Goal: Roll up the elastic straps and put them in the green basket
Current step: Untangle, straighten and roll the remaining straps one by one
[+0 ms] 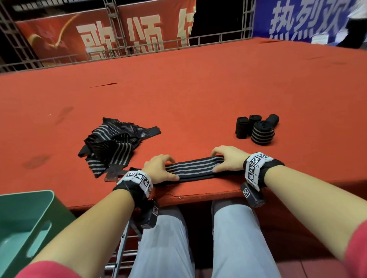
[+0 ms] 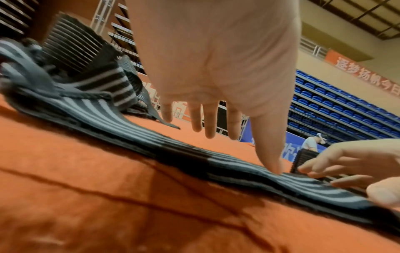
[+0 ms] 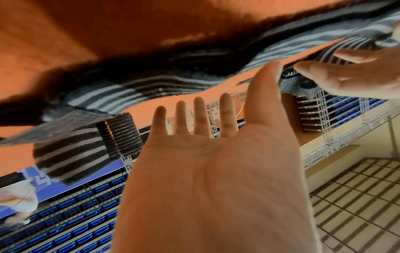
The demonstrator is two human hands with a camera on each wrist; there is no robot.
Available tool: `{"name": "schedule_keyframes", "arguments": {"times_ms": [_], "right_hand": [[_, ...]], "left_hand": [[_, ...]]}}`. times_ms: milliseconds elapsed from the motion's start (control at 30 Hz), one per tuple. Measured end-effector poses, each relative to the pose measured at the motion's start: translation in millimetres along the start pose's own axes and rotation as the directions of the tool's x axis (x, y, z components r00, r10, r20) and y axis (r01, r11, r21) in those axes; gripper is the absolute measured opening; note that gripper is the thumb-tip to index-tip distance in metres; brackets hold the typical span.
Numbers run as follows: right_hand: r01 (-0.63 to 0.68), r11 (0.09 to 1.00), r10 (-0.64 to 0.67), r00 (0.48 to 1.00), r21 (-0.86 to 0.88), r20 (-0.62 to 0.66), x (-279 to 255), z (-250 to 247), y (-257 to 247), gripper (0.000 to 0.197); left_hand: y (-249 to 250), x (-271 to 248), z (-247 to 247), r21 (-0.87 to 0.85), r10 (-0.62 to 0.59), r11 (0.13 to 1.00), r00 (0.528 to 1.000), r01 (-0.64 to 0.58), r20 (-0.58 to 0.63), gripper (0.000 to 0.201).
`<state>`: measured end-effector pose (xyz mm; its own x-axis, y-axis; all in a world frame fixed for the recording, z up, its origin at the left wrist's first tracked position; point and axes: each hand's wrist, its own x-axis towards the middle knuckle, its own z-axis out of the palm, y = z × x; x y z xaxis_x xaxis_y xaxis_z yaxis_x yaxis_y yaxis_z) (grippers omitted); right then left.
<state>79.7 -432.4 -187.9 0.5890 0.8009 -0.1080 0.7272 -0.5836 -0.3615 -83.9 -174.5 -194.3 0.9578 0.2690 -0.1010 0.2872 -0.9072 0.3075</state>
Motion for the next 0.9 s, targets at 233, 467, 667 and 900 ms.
{"name": "schedule_keyframes", "arguments": {"times_ms": [233, 467, 667, 900], "right_hand": [[-0.007, 0.995, 0.012, 0.999, -0.101, 0.046, 2, 21, 1, 0.053], [0.034, 0.992, -0.03, 0.999, -0.123, 0.035, -3, 25, 6, 0.047], [0.031, 0.998, -0.028, 0.998, -0.05, 0.057, -6, 20, 7, 0.045], [-0.189, 0.974, 0.209, 0.961, 0.122, -0.18, -23, -18, 50, 0.026]], "left_hand": [[18, 8, 18, -0.029, 0.025, 0.999, 0.995, -0.023, 0.092, 0.061], [20, 8, 23, 0.025, 0.021, 0.999, 0.999, -0.023, 0.05, 0.051], [25, 7, 23, 0.074, 0.015, 0.997, 0.998, -0.019, 0.063, 0.048], [64, 27, 22, 0.073, 0.053, 0.996, 0.995, -0.059, 0.088, 0.049]]}}
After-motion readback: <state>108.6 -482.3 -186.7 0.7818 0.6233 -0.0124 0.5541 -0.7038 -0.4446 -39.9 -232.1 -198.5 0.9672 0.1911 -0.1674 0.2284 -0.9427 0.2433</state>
